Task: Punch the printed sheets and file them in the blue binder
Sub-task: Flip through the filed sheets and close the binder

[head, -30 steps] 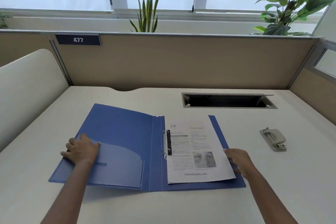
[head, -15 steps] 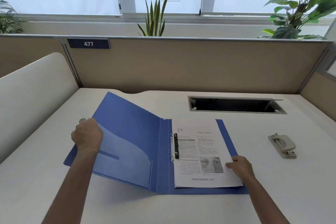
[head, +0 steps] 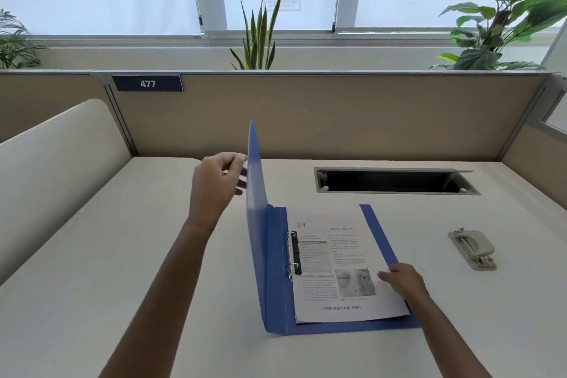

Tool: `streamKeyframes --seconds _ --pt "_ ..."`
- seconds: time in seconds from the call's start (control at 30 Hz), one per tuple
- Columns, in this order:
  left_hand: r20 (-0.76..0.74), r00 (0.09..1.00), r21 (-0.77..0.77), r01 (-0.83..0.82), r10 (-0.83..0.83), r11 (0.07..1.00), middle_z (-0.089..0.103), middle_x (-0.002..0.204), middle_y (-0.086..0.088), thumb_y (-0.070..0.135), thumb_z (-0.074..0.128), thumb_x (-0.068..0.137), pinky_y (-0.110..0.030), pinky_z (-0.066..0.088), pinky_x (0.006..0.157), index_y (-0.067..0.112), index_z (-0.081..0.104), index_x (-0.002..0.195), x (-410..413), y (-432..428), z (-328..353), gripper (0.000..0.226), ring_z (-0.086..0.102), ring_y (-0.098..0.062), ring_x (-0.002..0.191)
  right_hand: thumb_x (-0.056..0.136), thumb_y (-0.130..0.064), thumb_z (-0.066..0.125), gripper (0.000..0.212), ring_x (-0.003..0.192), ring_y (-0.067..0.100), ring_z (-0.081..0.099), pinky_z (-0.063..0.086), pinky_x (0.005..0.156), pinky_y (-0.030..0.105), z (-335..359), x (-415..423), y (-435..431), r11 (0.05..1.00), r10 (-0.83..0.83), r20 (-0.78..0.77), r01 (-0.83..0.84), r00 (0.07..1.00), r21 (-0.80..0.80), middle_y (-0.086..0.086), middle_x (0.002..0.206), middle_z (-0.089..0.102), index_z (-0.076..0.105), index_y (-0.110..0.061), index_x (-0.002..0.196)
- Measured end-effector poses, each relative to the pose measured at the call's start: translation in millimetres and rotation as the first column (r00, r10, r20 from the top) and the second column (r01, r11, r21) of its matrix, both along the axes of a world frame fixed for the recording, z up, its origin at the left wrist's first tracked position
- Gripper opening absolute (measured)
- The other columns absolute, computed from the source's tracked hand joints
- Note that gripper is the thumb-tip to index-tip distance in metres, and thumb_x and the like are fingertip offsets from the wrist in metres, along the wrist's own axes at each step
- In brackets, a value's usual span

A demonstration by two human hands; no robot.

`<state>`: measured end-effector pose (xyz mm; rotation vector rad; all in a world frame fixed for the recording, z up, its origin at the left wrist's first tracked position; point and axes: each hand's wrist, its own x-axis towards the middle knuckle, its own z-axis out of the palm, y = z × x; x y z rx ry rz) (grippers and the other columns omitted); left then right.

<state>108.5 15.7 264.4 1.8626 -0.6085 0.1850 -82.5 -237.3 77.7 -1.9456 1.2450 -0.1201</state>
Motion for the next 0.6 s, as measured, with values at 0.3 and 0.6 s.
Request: streamKeyframes --seconds 0.3,0.6 --pt "-0.015 0.938 0.262 0.337 -0.345 0.904 0.063 0.119 -0.001 0.023 0.048 0.094 -0.014 0.047 0.087 0.014 0.062 0.117 -58 -74 -93 0.029 0.059 -0.01 0.099 0.095 -0.049 0.03 0.053 0.089 0.034 0.061 0.045 0.062 0.03 52 -10 -7 0.942 -0.172 0.349 0.049 0.921 0.333 0.014 0.097 0.059 0.059 -0.005 0.102" --pt "-0.146 0.884 0.77 0.383 -0.443 0.511 0.013 0.158 0.0 0.035 0.034 0.098 -0.035 0.016 0.117 0.025 0.025 0.145 -72 -71 -165 0.05 0.014 -0.02 0.145 0.095 -0.043 0.041 0.045 0.078 0.022 0.059 0.046 0.063 0.031 62 -27 -33 0.915 -0.114 0.261 -0.001 0.959 0.404 0.014 0.107 0.064 0.057 -0.006 0.115"
